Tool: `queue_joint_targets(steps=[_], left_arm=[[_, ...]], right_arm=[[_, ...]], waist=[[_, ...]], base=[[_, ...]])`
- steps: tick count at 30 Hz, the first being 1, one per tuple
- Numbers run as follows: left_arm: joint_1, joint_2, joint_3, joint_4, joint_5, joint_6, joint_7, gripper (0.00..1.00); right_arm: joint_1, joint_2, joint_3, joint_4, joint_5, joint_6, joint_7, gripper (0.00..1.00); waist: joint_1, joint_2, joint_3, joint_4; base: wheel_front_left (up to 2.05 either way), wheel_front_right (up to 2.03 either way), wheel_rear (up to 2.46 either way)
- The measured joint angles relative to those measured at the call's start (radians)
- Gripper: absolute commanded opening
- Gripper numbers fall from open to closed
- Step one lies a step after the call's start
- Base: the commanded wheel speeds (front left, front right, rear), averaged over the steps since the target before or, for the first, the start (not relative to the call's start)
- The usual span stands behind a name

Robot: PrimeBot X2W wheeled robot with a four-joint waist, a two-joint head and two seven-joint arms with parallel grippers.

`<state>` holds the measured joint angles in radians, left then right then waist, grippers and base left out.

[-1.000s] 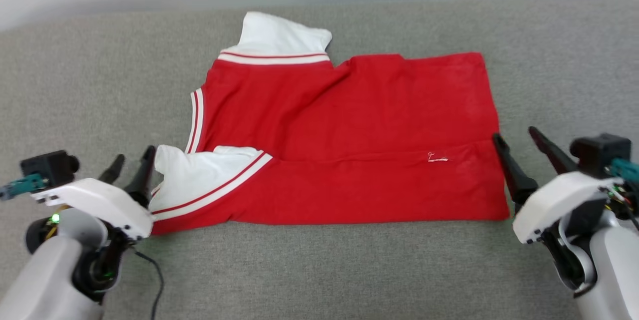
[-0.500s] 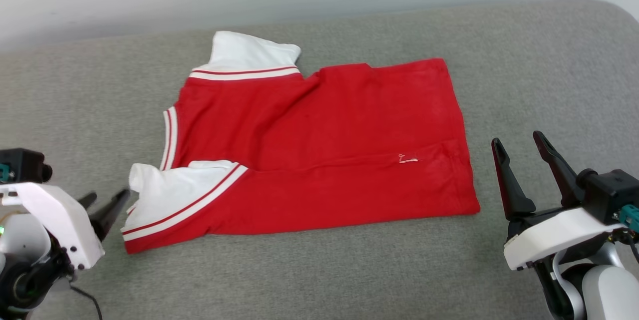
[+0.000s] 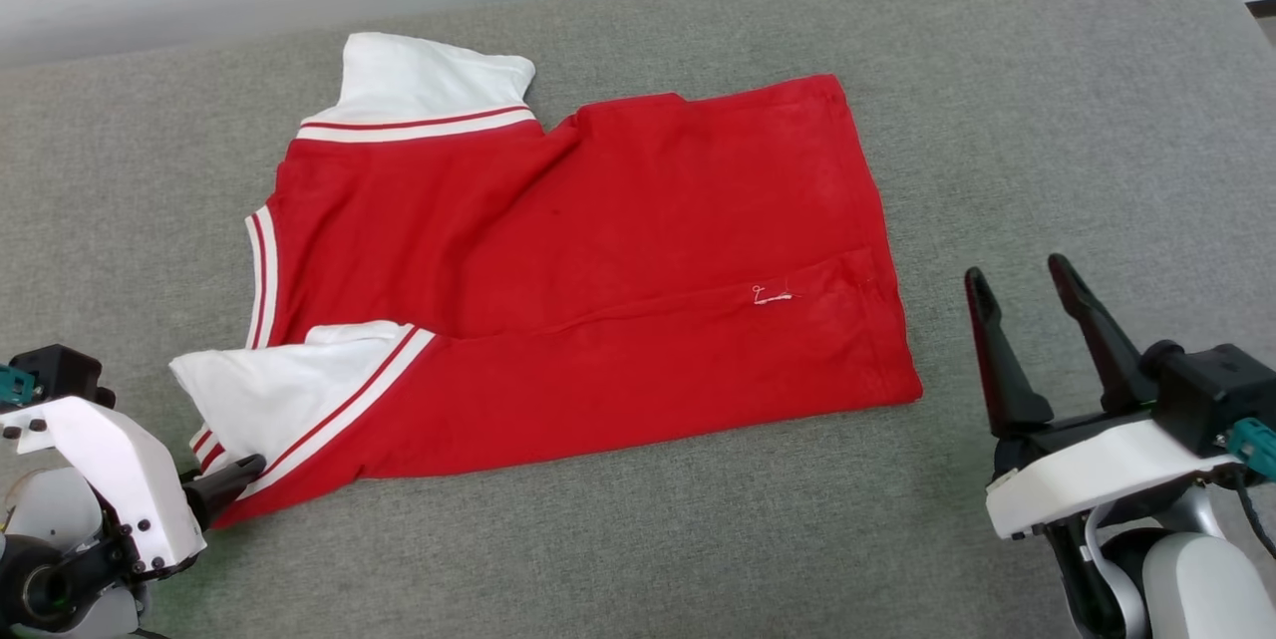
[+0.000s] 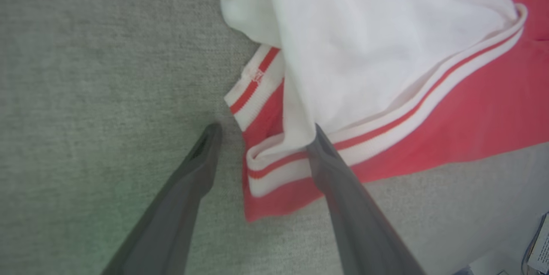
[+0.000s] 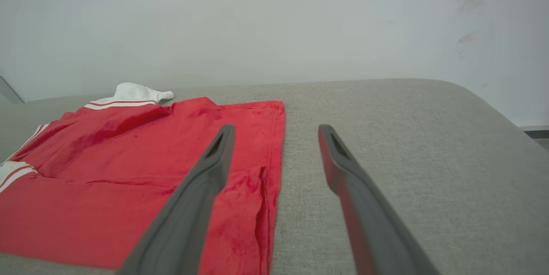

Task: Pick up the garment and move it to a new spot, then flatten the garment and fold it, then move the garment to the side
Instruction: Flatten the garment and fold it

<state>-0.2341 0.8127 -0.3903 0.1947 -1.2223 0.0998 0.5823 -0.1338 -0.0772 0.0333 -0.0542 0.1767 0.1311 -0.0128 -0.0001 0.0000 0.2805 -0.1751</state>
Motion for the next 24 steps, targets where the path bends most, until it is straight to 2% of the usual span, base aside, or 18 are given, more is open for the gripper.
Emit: queue_joint_targets(steps=[1,3,8,11,16,18,24], left_arm=[[0.000,-0.002,0.000,0.003,-0.004,0.000,0.003,0.68],[-0.001,-0.012,0.003,0.010,-0.014,-0.006,0.003,0.00],[-0.017,-0.053,-0.004,0.042,-0.013,-0.053,-0.031,0.00],[-0.022,-0.064,-0.005,0.046,0.002,-0.074,-0.069,0.00],[-0.038,-0.073,-0.002,-0.019,0.040,-0.073,-0.124,0.00],[-0.041,-0.073,0.003,-0.061,0.056,-0.068,-0.143,0.00],[-0.047,-0.064,0.007,-0.170,0.085,-0.049,-0.164,0.00]], right_arm=[[0.000,0.000,-0.005,0.000,0.003,0.000,0.000,1.00],[0.000,-0.002,-0.012,-0.001,0.017,0.000,0.016,1.00],[0.001,-0.036,-0.022,0.010,0.082,0.000,0.089,1.00],[-0.001,-0.063,-0.029,0.041,0.152,0.000,0.198,1.00],[-0.026,-0.111,-0.040,0.116,0.245,0.000,0.491,1.00],[-0.045,-0.118,-0.040,0.133,0.267,0.000,0.571,1.00],[-0.132,-0.115,-0.026,0.188,0.271,0.000,0.695,1.00]], waist=[[0.0000,0.0000,0.001,-0.002],[-0.0001,0.0000,0.001,-0.002],[-0.0001,0.0000,-0.001,0.012],[-0.0001,0.0000,-0.005,0.026],[0.0001,0.0000,-0.009,0.057],[0.0000,0.0000,-0.007,0.074],[0.0001,0.0000,0.021,0.118]], base=[[0.00,0.00,0.00],[0.00,0.00,0.00],[0.00,0.00,0.00],[0.00,0.00,0.00],[0.00,0.00,0.00],[0.00,0.00,0.00],[0.00,0.00,0.00]])
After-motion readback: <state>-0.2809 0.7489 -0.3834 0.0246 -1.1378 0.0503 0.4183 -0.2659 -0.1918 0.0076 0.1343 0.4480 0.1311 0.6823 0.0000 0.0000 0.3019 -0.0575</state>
